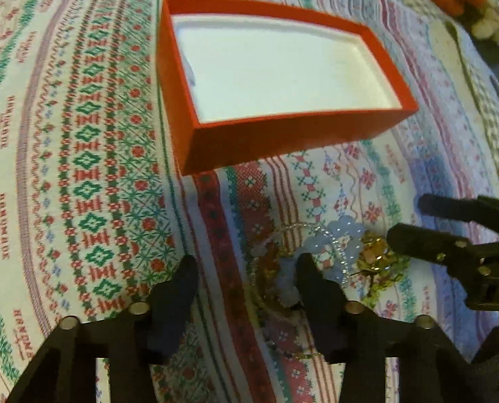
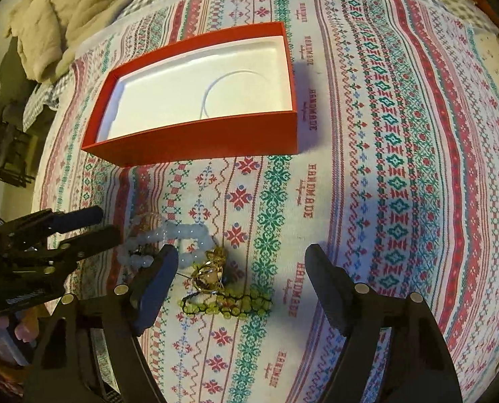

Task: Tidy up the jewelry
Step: 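Grasp the clear crystal bracelet with the left tool while the right tool grasps the light blue bead bracelet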

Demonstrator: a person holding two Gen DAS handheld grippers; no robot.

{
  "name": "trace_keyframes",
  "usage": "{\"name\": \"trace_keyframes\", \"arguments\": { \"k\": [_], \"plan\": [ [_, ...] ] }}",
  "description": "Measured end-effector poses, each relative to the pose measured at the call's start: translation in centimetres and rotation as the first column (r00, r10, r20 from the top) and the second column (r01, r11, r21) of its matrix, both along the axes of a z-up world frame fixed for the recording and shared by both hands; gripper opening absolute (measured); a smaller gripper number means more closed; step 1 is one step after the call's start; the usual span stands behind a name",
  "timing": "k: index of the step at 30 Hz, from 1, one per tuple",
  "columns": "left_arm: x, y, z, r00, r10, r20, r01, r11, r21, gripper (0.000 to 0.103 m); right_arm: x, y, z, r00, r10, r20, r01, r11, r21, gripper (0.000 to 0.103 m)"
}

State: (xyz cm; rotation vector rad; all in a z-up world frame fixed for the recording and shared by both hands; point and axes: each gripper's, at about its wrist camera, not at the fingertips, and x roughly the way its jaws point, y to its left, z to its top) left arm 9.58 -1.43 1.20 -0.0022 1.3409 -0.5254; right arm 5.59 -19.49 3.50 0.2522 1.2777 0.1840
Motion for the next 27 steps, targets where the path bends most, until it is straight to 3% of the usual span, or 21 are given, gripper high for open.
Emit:
{"name": "trace_keyframes", "arguments": {
  "k": [3, 11, 13, 15, 19, 27],
  "plan": [
    [0.0, -1.2, -0.6, 0.999, -0.032, 0.004, 0.032, 0.998, 0.045, 0.035, 0.5, 0.1, -0.3, 1.000, 0.002, -0.012, -0.002, 1.000, -0.002, 0.080],
    [-0.5, -5.3, -1.9, 0.987, -0.133, 0.088, 0.120, 0.983, 0.136, 0.032, 0.5, -0.3, -0.5, 1.000, 0.000, -0.022, 0.000, 1.000, -0.001, 0.080],
    [-0.5, -6.4, -2.2, 0.985, -0.136, 0.106, 0.119, 0.981, 0.153, 0.025, 0.5, -0.2, -0.5, 1.000, 0.003, -0.020, -0.003, 1.000, -0.003, 0.079],
    [-0.2, -6.9, -2.3, 0.986, -0.129, 0.108, 0.110, 0.980, 0.168, 0.006, 0.3, -0.2, -0.6, 1.000, 0.009, -0.020, -0.009, 1.000, -0.003, 0.075],
    [0.2, -5.7, -1.8, 0.992, -0.092, 0.091, 0.080, 0.989, 0.128, 0.003, 0.4, 0.4, -0.7, 0.999, 0.029, -0.015, -0.029, 1.000, 0.005, 0.063],
    [0.3, -4.1, -0.1, 0.993, -0.025, 0.117, 0.016, 0.997, 0.081, 0.003, 1.3, 1.5, -1.2, 0.998, 0.055, 0.010, -0.056, 0.998, 0.041, 0.050]
  ]
}}
